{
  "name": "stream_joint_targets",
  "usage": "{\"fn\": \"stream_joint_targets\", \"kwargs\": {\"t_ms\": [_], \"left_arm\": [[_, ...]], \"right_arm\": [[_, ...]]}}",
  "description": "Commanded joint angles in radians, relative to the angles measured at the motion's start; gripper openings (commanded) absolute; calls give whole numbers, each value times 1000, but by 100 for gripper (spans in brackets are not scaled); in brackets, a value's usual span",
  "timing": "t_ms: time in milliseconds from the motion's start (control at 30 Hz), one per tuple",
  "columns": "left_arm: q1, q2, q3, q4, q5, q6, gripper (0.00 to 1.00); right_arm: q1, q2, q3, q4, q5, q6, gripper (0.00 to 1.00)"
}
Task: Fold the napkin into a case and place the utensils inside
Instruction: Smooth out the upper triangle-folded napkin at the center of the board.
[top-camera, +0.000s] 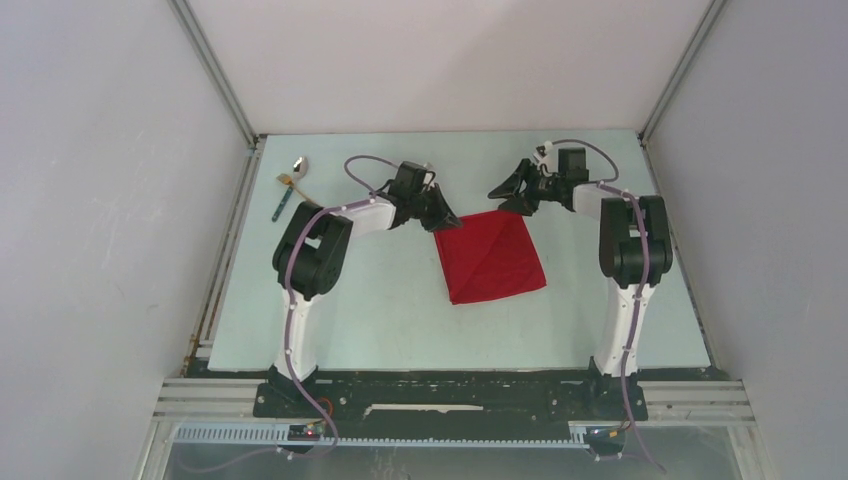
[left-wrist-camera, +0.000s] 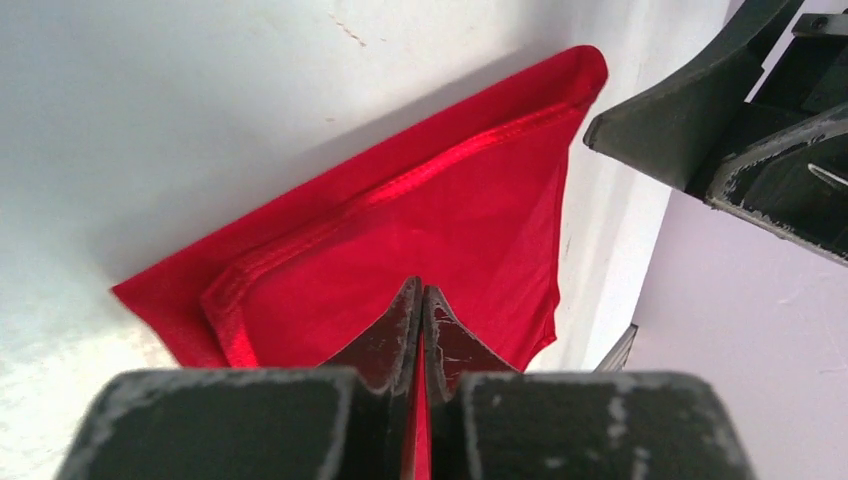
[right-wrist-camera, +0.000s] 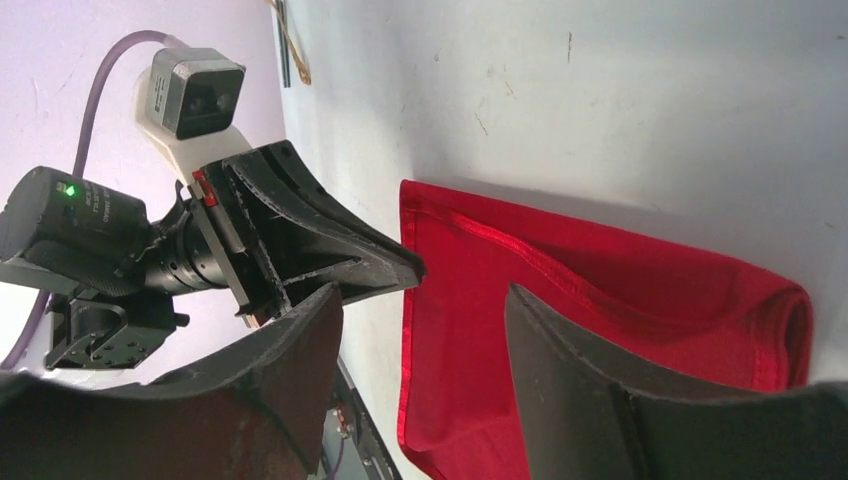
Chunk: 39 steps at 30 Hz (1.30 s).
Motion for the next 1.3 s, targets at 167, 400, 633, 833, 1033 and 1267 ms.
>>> {"fn": "stream_joint_targets", "kwargs": {"t_ms": [167,400,633,833,1033,1267], "left_arm": [[44,10,-3,-42,-82,51,0],[73,21,-29,-63,-114,50,0],[82,20,-51,-81,-120,48,0],[82,-11,-89,-64,-120,37,0],[82,-16,-112,-37,-107,11,0],[82,-22,-125,-18,-94,-5,0]], "right_arm": [[5,103,21,148,-57,70,65],[3,168,59,150,-70,61,66],[18,107,122,-28,-30,-20,68],[90,-184,0,-228,123,-127,77],[334,-278,-152,-208,51,-106,76],[463,-265,-256,-135,20,-93,67]]}}
